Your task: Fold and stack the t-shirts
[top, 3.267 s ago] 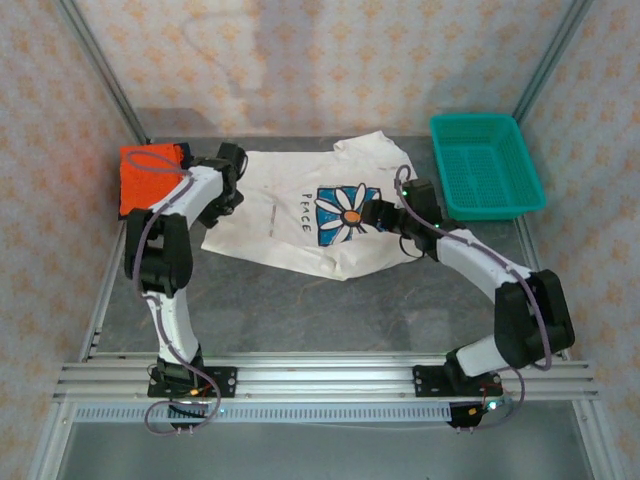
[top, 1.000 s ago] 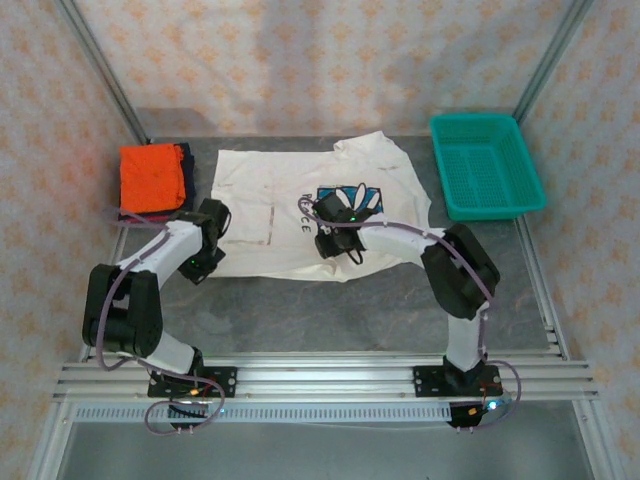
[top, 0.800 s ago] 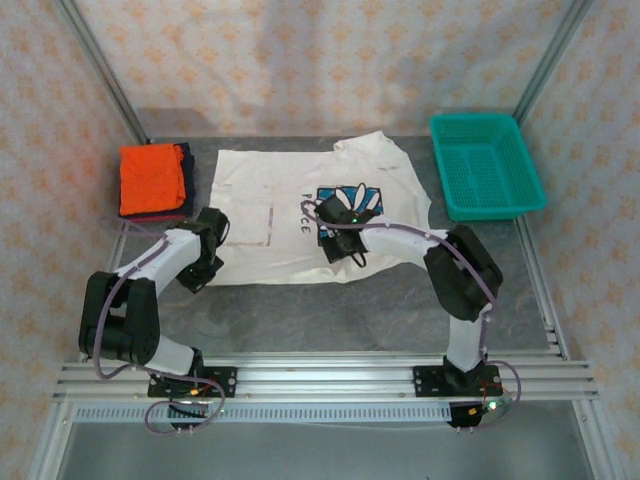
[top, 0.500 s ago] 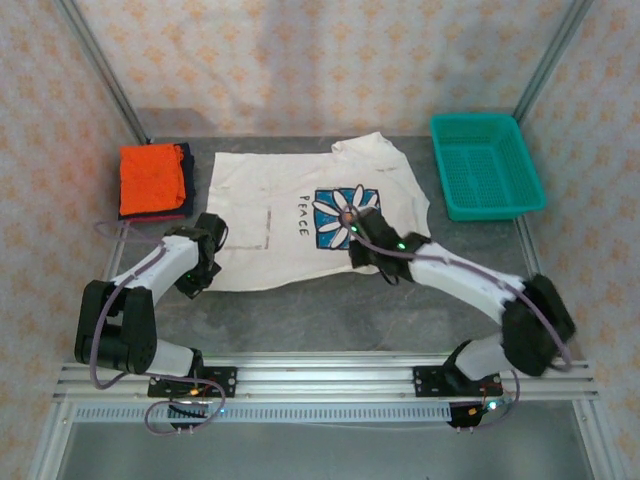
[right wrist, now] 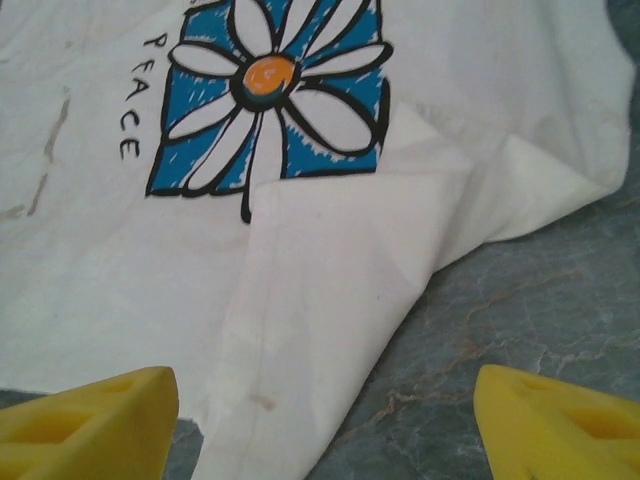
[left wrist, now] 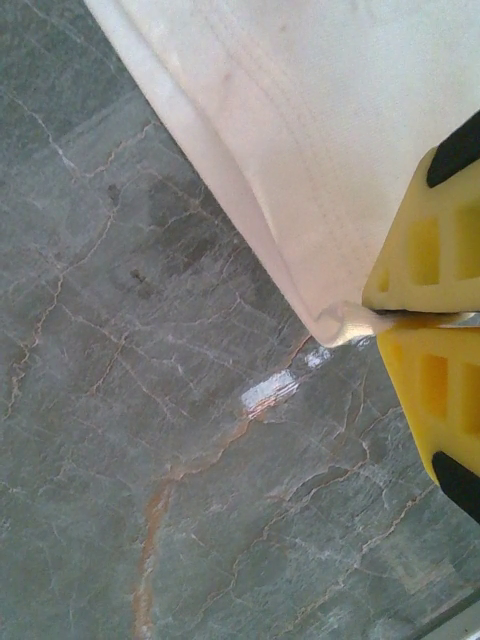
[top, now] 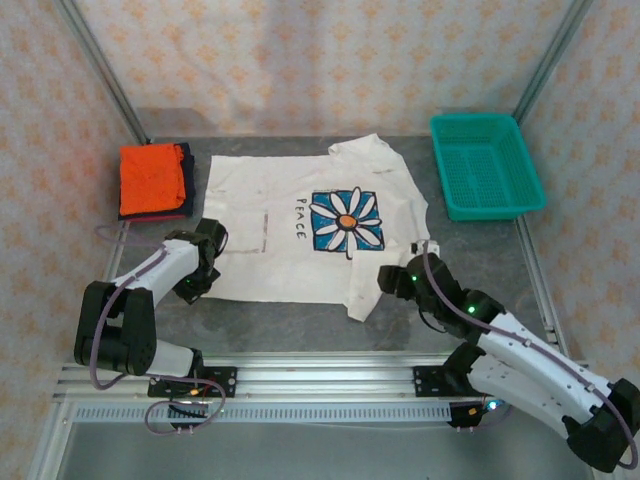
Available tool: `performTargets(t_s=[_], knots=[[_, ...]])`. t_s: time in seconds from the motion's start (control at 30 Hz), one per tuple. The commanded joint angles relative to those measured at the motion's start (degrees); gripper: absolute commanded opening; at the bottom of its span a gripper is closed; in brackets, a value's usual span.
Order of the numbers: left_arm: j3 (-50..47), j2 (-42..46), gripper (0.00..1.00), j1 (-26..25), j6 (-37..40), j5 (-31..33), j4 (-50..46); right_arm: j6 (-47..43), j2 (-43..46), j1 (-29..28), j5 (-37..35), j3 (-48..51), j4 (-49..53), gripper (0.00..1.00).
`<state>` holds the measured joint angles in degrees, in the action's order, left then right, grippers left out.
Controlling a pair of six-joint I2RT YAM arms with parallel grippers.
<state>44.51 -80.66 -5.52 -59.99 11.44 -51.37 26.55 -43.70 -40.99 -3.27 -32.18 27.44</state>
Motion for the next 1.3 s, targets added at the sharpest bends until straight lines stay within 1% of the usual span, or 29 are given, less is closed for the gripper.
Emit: performTargets(t_s=[0.0, 0.07, 0.2, 0.33, 0.47, 0.53, 0.67, 0.7, 0.77, 0.87, 0.9, 0.93, 1.03, 1.17, 1.27], knots=[[0.5, -1.4, 0.1, 0.2, 0.0, 3.2, -0.9, -2.6, -9.8, 0.5, -2.3, -6.4, 1.2, 0.78], [0.5, -1.6, 0.1, 0.2, 0.0, 3.6, -0.9, -4.2, -15.7, 0.3, -1.4, -9.1, 0.2, 0.78], [-0.2, -1.8, 0.1, 0.1, -0.5, 3.5, -0.3, -9.1, -32.7, 0.1, -2.3, -18.1, -0.9, 0.78], [-0.5, -1.7, 0.1, 0.1, -0.8, 3.4, -0.2, -14.3, -46.7, 0.2, -4.9, -26.3, 0.7, 0.72], [-0.6, -1.8, 0.09, 0.1, -0.2, 3.7, 0.2, -16.2, -56.4, 0.3, -2.0, -34.4, 3.0, 0.71], [-0.7, -1.8, 0.09, 0.1, -0.4, 4.1, 0.1, -15.9, -61.2, 0.2, -1.1, -38.2, 3.9, 0.69], [-1.4, -1.2, 0.0, 0.1, -0.8, 3.2, 0.9, -15.1, -66.9, 0.3, -2.4, -42.6, 7.0, 0.63], [-1.7, -0.9, 0.0, 0.1, -1.1, 3.1, 1.1, -15.0, -67.4, 0.4, -3.0, -42.9, 7.4, 0.6], [-2.1, -0.3, 0.0, 0.1, -1.2, 2.8, 1.7, -14.1, -67.2, 0.9, -3.9, -42.1, 7.6, 0.52], [-2.5, 0.0, 0.0, 0.1, -1.3, 2.3, 2.2, -12.9, -64.2, 2.1, -5.5, -39.0, 6.7, 0.29], [-2.4, -0.1, 0.0, 0.1, -1.2, 2.2, 2.3, -12.5, -62.3, 2.6, -6.3, -37.4, 6.4, 0.15], [-2.3, -0.3, 0.0, 0.1, -1.1, 2.0, 2.3, -11.9, -60.3, 2.8, -7.4, -35.9, 6.1, 0.09], [-2.3, -0.7, 0.0, 0.1, -0.9, 1.8, 2.4, -9.6, -53.1, 3.2, -10.9, -30.2, 5.3, 0.0], [-2.1, -1.2, 0.0, 0.0, -0.5, 1.7, 2.6, -5.7, -43.2, 3.3, -13.5, -22.8, 6.3, 0.0], [-1.9, -1.6, 0.0, 0.0, -0.2, 1.7, 2.6, -1.4, -35.9, 3.3, -13.8, -18.4, 10.2, 0.0]])
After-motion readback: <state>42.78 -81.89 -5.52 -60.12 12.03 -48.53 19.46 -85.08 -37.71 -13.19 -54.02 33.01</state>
